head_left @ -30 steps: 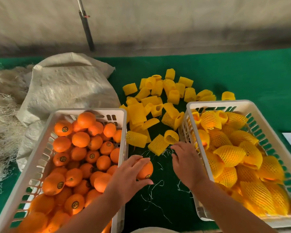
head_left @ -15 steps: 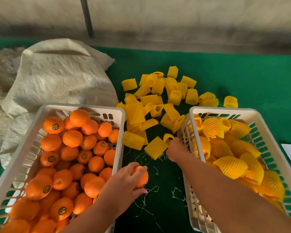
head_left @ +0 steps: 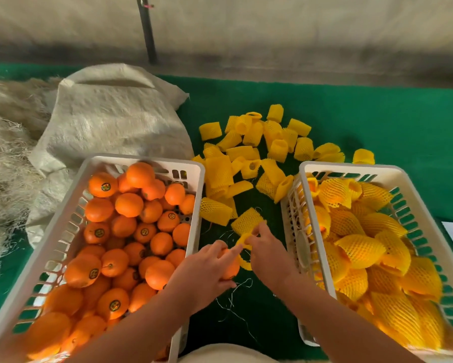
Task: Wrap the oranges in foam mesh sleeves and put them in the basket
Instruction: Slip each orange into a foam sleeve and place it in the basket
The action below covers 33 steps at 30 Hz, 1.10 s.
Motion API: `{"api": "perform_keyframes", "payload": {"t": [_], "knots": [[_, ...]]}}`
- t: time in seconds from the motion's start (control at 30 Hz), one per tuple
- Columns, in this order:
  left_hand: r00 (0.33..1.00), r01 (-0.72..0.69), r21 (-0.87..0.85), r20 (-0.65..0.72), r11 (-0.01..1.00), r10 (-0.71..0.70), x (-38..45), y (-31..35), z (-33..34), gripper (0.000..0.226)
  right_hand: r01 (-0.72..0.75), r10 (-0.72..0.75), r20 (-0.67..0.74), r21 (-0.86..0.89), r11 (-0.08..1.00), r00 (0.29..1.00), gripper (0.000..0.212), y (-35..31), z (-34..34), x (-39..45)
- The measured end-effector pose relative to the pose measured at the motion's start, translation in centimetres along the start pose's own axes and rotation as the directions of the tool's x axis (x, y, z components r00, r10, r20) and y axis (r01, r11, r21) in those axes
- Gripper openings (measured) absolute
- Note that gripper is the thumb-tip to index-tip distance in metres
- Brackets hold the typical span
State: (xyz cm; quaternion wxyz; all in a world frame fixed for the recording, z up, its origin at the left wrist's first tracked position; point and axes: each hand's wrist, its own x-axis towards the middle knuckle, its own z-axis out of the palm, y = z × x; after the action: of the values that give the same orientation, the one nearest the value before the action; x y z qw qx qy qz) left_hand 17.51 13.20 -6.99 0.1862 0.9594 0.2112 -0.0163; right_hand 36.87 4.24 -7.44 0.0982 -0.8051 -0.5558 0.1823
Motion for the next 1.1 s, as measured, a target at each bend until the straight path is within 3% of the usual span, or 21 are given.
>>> {"api": "perform_keyframes", "payload": {"t": [0.1,0.2,0.3,0.4,0.5,0.53,0.6,0.67,0.73,0.97,1.0,1.1], "knots": [[0.990,-0.095,0.071,0.108,0.993,0.087,-0.3,0.6,-0.4,0.083,0.052,-0.050,0.052,-0.038,0.998,0.997,0.022,-1.0,0.1,-1.4],[0.975,-0.083,0.122,0.216,0.989,0.055,-0.2,2.0,-0.8,0.080,0.083,-0.083,0.006,-0.024,0.996,0.997,0.024,-1.4,-0.2,-2.2],[0.946,0.074,0.167,0.300,0.983,-0.122,0.4,3.7,-1.1,0.091,0.181,-0.184,-0.010,-0.132,0.975,0.983,0.031,-1.5,0.0,-2.6],[0.905,0.214,0.165,0.338,0.963,-0.259,0.9,4.9,-1.5,0.086,0.148,-0.146,0.031,-0.109,0.983,0.989,0.054,-1.7,0.5,-2.8],[0.849,0.389,-0.007,0.391,0.921,-0.356,1.3,5.0,-2.1,0.080,0.086,-0.085,0.031,-0.021,0.996,0.996,0.071,-2.2,0.5,-3.2],[0.798,0.509,-0.156,0.455,0.847,-0.396,1.4,4.7,-2.4,0.082,0.066,-0.067,0.014,0.022,0.998,0.998,0.076,-2.3,0.4,-3.3],[0.683,0.718,-0.447,0.603,0.534,-0.413,1.3,4.3,-3.4,0.089,0.029,-0.028,-0.016,0.098,0.995,0.999,0.079,-2.2,0.1,-3.5],[0.645,0.759,-0.603,0.648,0.243,-0.406,0.7,3.9,-4.1,0.097,0.006,0.002,-0.049,0.161,0.987,0.999,0.074,-2.1,-0.3,-3.7],[0.647,0.718,-0.694,0.642,0.046,-0.410,0.1,3.5,-4.3,0.101,-0.006,0.026,-0.087,0.216,0.976,0.996,0.070,-2.0,-0.7,-3.7],[0.653,0.494,-0.804,0.595,-0.331,-0.470,-0.2,4.2,-5.7,0.078,-0.012,0.059,-0.145,0.303,0.953,0.988,0.066,-2.6,-0.7,-4.8],[0.657,0.463,-0.820,0.572,-0.336,-0.491,-0.1,4.2,-6.0,0.076,-0.014,0.065,-0.149,0.323,0.946,0.987,0.066,-2.9,-0.5,-5.0],[0.682,0.421,-0.878,0.471,-0.227,-0.559,-0.3,4.8,-6.2,0.075,0.012,0.069,-0.183,0.407,0.913,0.981,0.061,-4.1,-0.1,-5.4]]}}
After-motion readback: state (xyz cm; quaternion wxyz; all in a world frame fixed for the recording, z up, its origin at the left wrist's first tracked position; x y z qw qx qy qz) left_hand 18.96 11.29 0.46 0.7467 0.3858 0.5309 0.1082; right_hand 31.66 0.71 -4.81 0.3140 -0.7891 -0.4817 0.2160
